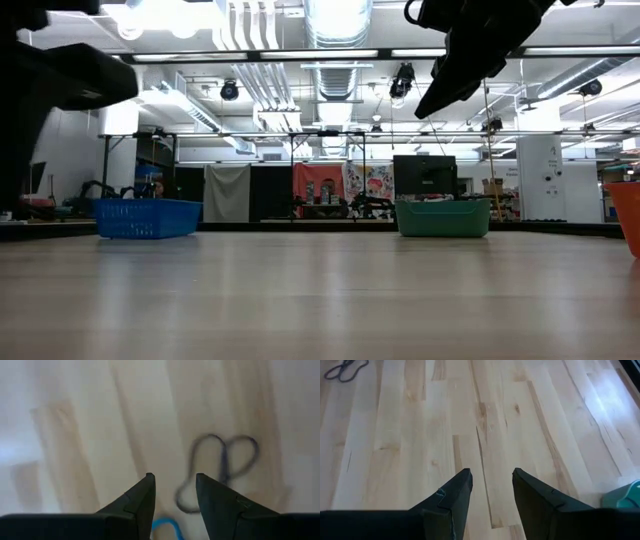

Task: Sort rubber bands into baskets
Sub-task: Put the violet rubberband into the green bin

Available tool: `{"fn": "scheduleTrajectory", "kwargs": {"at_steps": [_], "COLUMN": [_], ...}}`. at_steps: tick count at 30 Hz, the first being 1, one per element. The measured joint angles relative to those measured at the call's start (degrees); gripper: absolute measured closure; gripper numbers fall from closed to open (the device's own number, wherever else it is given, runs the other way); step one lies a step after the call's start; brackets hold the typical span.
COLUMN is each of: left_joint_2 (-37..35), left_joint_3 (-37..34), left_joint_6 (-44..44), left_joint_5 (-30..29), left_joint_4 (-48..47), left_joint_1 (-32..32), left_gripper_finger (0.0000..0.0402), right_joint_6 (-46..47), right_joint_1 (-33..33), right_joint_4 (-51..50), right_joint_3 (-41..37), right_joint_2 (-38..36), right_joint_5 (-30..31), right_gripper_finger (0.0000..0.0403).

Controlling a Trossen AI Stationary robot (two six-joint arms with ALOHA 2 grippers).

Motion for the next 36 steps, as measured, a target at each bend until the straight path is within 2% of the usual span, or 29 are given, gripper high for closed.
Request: {"fn": "scheduleTrajectory", "kwargs": {"at_steps": [12, 20, 27, 32, 36], "left_joint_2": [1.8, 2.7, 2.5, 2.3, 2.3], "left_joint_3": [-0.6, -1.3, -6.2, -8.3, -8.4], "left_joint_6": [1.7, 1.3, -1.0, -1.0, -0.6], "left_joint_5": [3.2, 4.2, 4.3, 3.4, 2.1], "left_joint_4": [2.9, 4.6, 11.2, 14.0, 13.5], "left_joint_1": [-0.2, -0.3, -1.5, -1.9, -2.0], "left_gripper_finger": [0.0272, 0.0236, 0.023, 0.0254, 0.032], "right_joint_6": [0.3, 0.1, -0.2, -0.3, -0.4], "right_joint_1": [0.0, 0.0, 0.0, 0.0, 0.0], "right_joint_4": [0.1, 0.0, 0.0, 0.0, 0.1], "right_joint_3": [0.0, 0.0, 0.0, 0.0, 0.1], "right_joint_2": [0.0, 0.0, 0.0, 0.0, 0.0], "right_joint_5": [0.0, 0.0, 0.0, 0.0, 0.0], "right_gripper_finger": [0.0264, 0.0264, 0.0264, 0.0264, 0.0264]}}
